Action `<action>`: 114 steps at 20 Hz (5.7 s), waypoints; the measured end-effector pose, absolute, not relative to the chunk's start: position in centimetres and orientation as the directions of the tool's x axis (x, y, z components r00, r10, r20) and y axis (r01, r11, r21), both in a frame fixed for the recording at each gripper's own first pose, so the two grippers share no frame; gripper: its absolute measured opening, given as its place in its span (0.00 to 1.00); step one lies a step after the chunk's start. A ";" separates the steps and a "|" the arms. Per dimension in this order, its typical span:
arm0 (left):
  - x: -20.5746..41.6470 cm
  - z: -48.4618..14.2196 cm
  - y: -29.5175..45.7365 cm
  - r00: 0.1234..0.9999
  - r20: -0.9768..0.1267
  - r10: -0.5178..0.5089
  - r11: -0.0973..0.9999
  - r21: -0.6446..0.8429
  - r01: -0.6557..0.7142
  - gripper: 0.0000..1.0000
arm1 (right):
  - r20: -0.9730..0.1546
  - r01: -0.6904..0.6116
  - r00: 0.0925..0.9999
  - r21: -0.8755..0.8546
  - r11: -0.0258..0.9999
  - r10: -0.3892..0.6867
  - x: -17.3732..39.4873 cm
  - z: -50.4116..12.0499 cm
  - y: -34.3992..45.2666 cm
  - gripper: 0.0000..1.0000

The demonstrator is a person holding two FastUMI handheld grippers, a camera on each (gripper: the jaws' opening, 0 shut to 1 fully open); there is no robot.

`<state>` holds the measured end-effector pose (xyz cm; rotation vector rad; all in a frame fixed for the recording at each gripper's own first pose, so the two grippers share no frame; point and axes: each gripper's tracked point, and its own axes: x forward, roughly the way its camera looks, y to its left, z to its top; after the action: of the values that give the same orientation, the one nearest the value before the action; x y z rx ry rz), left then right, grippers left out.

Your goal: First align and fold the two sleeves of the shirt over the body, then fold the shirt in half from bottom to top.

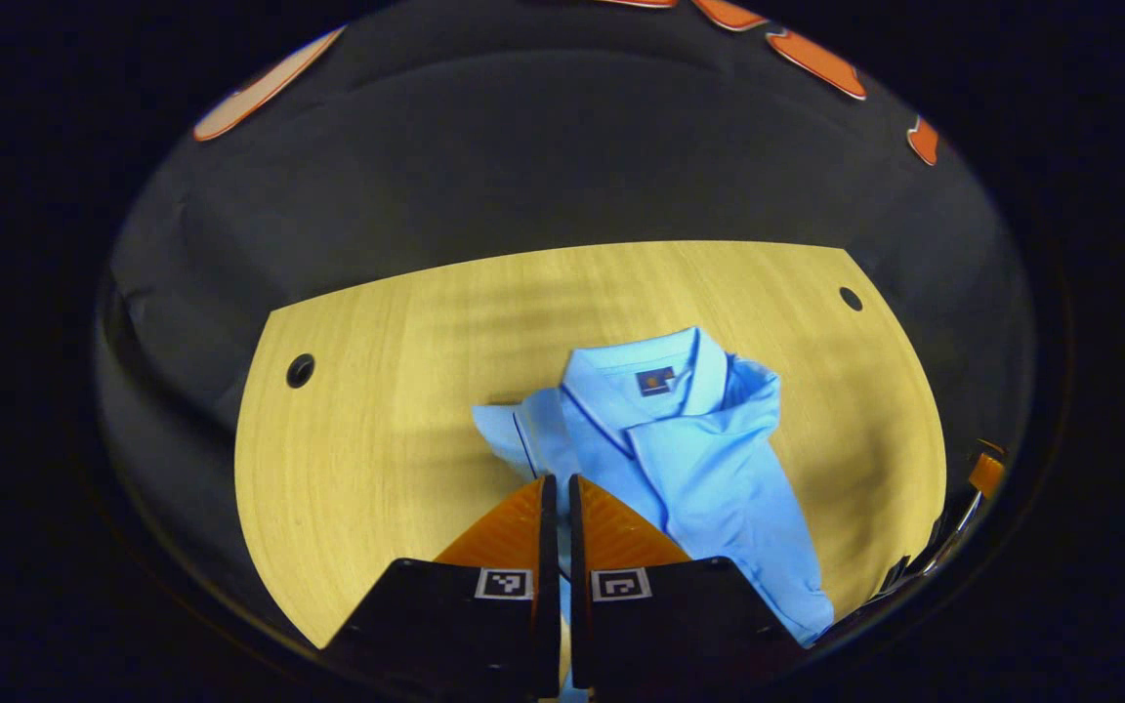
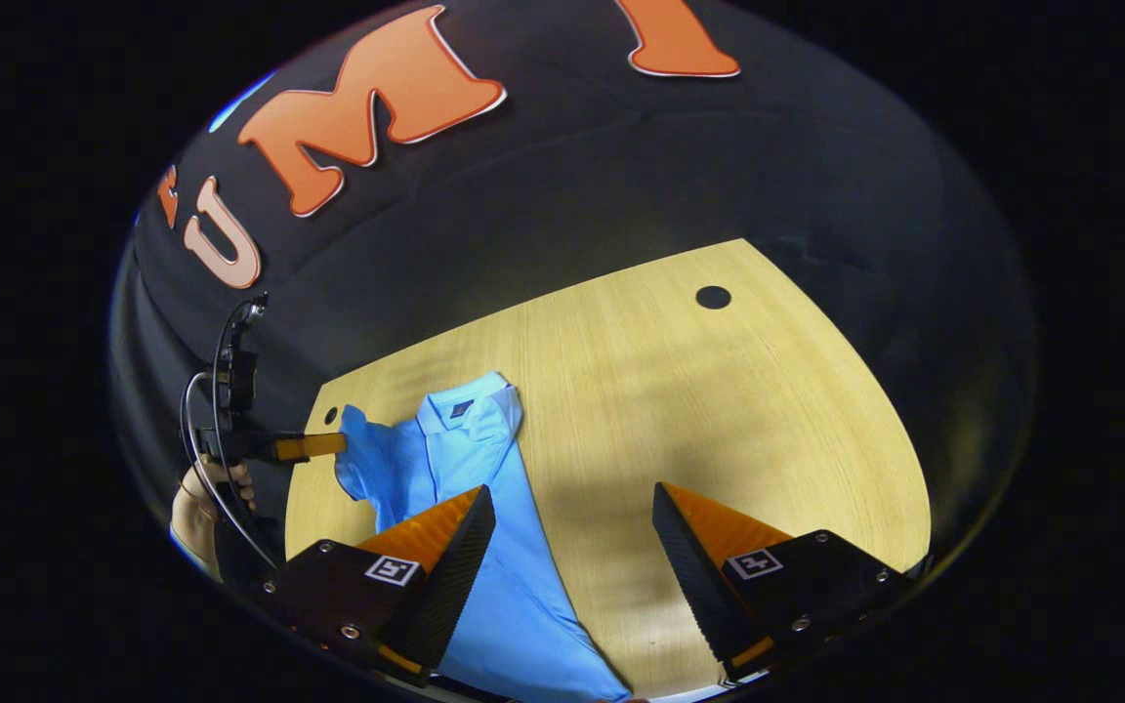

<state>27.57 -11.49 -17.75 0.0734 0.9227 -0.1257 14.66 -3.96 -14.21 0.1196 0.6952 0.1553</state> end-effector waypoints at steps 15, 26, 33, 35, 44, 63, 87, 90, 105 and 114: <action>30.8 -23.4 -26.9 0.483 -0.843 -0.238 0.953 -0.107 0.283 0.19 | -0.674 0.049 0.734 0.172 0.984 0.081 11.8 -17.1 -10.7 0.99; 25.2 -19.4 -19.1 0.559 -0.800 -0.219 0.970 -0.117 0.214 1.00 | -0.729 -0.061 0.673 0.111 0.992 0.123 10.2 -19.8 -3.7 0.99; 16.2 -21.4 -12.2 0.528 -0.827 -0.195 0.980 -0.138 0.145 1.00 | -0.779 -0.122 0.624 -0.025 0.992 0.057 6.5 -23.6 -1.3 0.99; 13.8 -22.5 -10.9 0.514 -0.838 -0.186 0.982 -0.136 0.133 1.00 | -0.797 -0.145 0.602 -0.053 0.988 0.046 4.6 -24.6 -0.8 0.99; 2.4 -28.3 -7.6 0.402 -0.902 -0.158 0.987 -0.128 0.100 1.00 | -0.885 -0.227 0.460 -0.197 0.954 -0.073 -4.4 -31.3 -1.7 0.99; -5.1 -34.7 -7.0 0.262 -0.963 -0.056 0.997 -0.042 0.059 0.99 | -0.940 -0.208 0.301 -0.230 0.951 -0.162 -11.2 -37.5 -4.3 0.81; 4.4 -25.4 -7.7 0.443 -0.889 -0.118 0.986 -0.158 -0.055 0.07 | -0.861 -0.255 0.507 -0.115 0.960 0.032 0.2 -26.8 -1.0 0.01; 7.8 -23.5 -7.2 0.492 -0.864 -0.101 0.988 -0.144 -0.049 0.05 | -0.828 -0.279 0.557 -0.112 0.954 0.065 4.1 -24.2 0.4 0.00; 29.2 -15.6 -3.7 0.649 -0.757 -0.077 0.992 -0.127 -0.030 0.05 | -0.706 -0.302 0.703 -0.186 0.935 0.086 23.7 -17.0 6.9 0.00; 38.3 -19.9 -2.3 0.632 -0.773 -0.056 0.998 -0.052 0.025 0.05 | -0.695 -0.213 0.718 -0.173 0.962 0.034 31.1 -21.4 7.8 0.02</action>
<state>38.31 -2.30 -19.89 -0.0374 0.8854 -0.0467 31.14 7.79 -21.42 -0.2485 0.7591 0.1379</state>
